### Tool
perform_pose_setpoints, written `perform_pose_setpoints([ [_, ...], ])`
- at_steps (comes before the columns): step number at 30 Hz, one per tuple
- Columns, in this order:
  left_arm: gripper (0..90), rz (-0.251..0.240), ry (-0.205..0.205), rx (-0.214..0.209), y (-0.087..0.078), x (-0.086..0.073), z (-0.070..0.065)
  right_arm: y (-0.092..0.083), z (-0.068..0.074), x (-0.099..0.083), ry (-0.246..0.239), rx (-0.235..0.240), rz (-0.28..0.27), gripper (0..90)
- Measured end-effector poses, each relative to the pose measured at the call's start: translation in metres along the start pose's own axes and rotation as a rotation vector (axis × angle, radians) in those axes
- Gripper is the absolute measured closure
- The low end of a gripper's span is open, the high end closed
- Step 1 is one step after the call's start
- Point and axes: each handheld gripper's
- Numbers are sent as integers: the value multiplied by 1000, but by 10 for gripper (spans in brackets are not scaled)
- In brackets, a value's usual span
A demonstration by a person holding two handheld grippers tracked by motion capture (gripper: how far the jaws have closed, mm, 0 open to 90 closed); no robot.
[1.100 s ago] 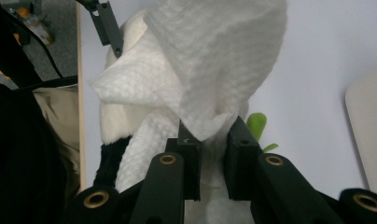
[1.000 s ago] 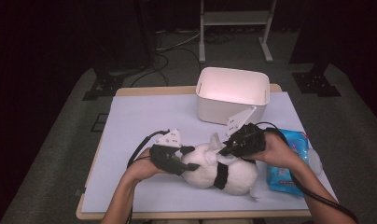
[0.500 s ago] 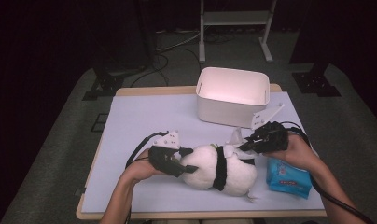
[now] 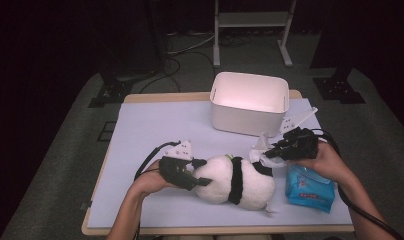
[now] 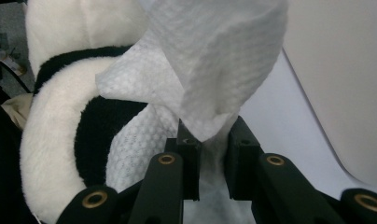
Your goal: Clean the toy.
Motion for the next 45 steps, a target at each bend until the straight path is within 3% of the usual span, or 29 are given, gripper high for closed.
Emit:
perform_pose_setpoints([
  [6, 379, 1, -8, -2, 0, 1, -1, 0, 8, 8, -37, 15, -9, 774],
  [14, 374, 5, -6, -9, 1, 2, -2, 2, 29, 24, -104, 74, -19, 774],
  [24, 372, 6, -4, -10, 2, 3, -3, 22, 54, 49, -166, 144, -24, 774],
  [29, 369, 8, -9, -12, 1, 1, -2, 30, 64, 58, -200, 149, -12, 773],
  [36, 368, 7, -10, -14, 1, 0, -1, 19, 58, 48, -184, 133, -23, 773],
  [45, 365, 7, -8, -18, 1, -1, -1, -4, 43, 15, -112, 90, -62, 771],
])
Point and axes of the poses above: each handheld gripper's, and its own axes: y roughly forward along the jaws, x roughly out of its top, z roughly to its left, and after that the axes turned 15 degrees about -x, right-handed
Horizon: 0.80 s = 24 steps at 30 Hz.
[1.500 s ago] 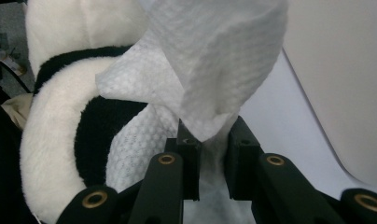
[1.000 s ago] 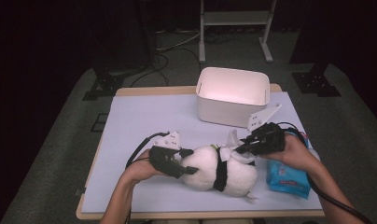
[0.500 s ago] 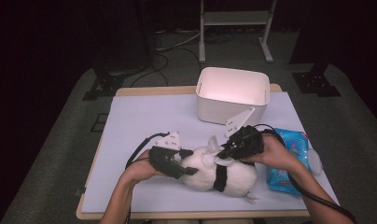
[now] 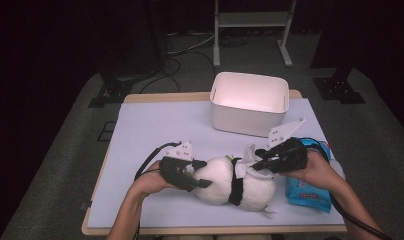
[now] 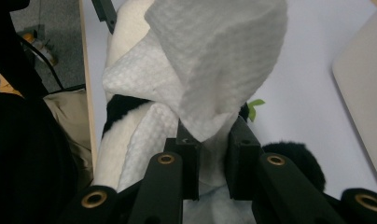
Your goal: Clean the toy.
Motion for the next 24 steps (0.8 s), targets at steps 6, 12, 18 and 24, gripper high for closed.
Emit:
perform_pose_setpoints([
  [6, 363, 6, -2, -2, 0, -1, 0, -8, -3, -15, 36, -14, -24, 771],
  [12, 362, 6, -8, -4, 0, -2, 1, -13, -5, -24, 61, -22, -25, 771],
  [18, 362, 13, -6, -3, 0, -3, 1, -17, -3, -33, 71, -39, -21, 771],
  [24, 364, 16, -6, 1, 0, -3, 0, -17, -10, -33, 72, -56, -3, 771],
])
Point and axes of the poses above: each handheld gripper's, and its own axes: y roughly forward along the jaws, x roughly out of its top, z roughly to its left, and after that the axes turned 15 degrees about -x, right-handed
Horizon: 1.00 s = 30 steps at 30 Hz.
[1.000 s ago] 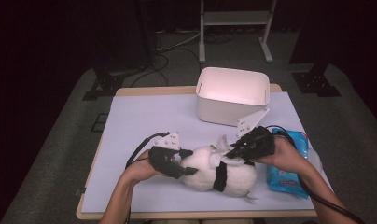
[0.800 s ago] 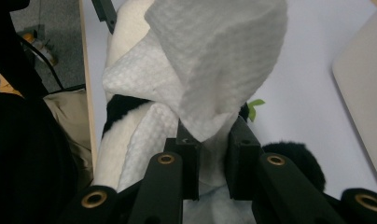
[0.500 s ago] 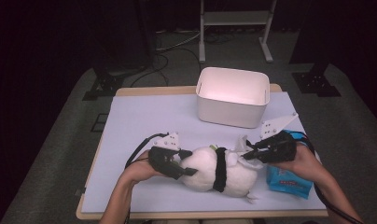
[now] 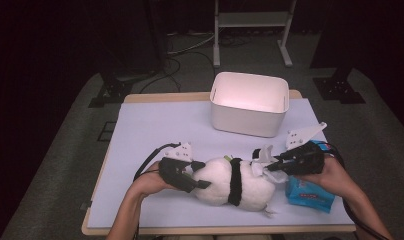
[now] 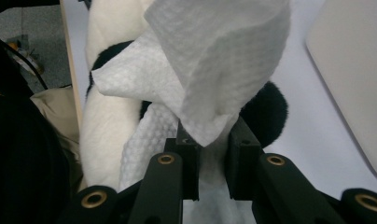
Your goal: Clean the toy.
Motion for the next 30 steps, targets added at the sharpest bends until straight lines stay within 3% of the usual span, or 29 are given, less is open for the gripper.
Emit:
perform_pose_setpoints([
  [8, 366, 7, 4, -2, 0, -1, 0, 11, -16, 8, 24, 4, 23, 767],
  [16, 366, 12, 9, -2, 0, 0, -1, 17, -21, 17, 22, 0, 29, 767],
  [23, 365, 20, 13, -1, 0, 0, -1, 22, -14, 28, -7, 22, 22, 767],
  [30, 361, 19, 11, -3, 1, 1, -3, 28, 6, 42, -71, 57, 26, 767],
])
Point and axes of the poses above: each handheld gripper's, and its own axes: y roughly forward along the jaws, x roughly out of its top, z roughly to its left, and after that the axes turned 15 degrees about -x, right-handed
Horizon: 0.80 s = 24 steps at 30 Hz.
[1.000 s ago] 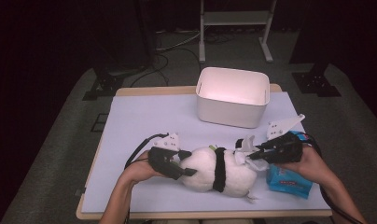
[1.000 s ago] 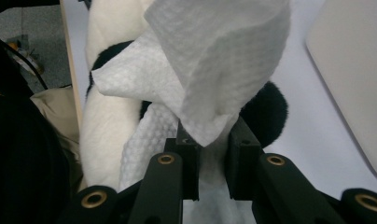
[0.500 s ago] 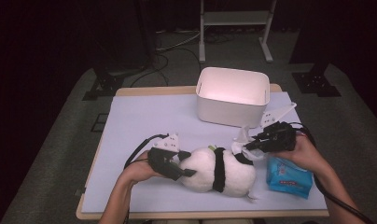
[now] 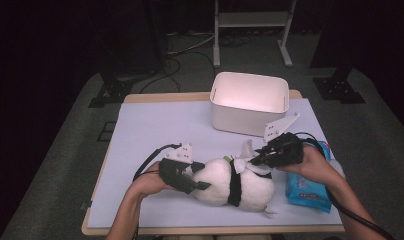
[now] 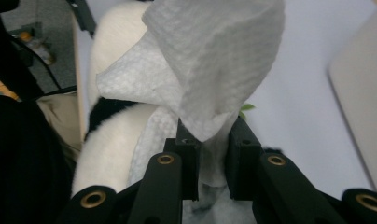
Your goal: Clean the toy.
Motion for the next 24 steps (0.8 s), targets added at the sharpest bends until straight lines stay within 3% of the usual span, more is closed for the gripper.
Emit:
perform_pose_setpoints([
  [14, 359, 1, 3, 2, 0, 2, -1, 25, 29, 32, -95, 77, 18, 767],
  [16, 359, 1, -3, 2, 0, 1, 0, 28, 34, 37, -115, 71, 30, 767],
  [24, 353, -9, -6, -3, 0, 1, 0, 14, 27, 25, -104, 46, 42, 767],
])
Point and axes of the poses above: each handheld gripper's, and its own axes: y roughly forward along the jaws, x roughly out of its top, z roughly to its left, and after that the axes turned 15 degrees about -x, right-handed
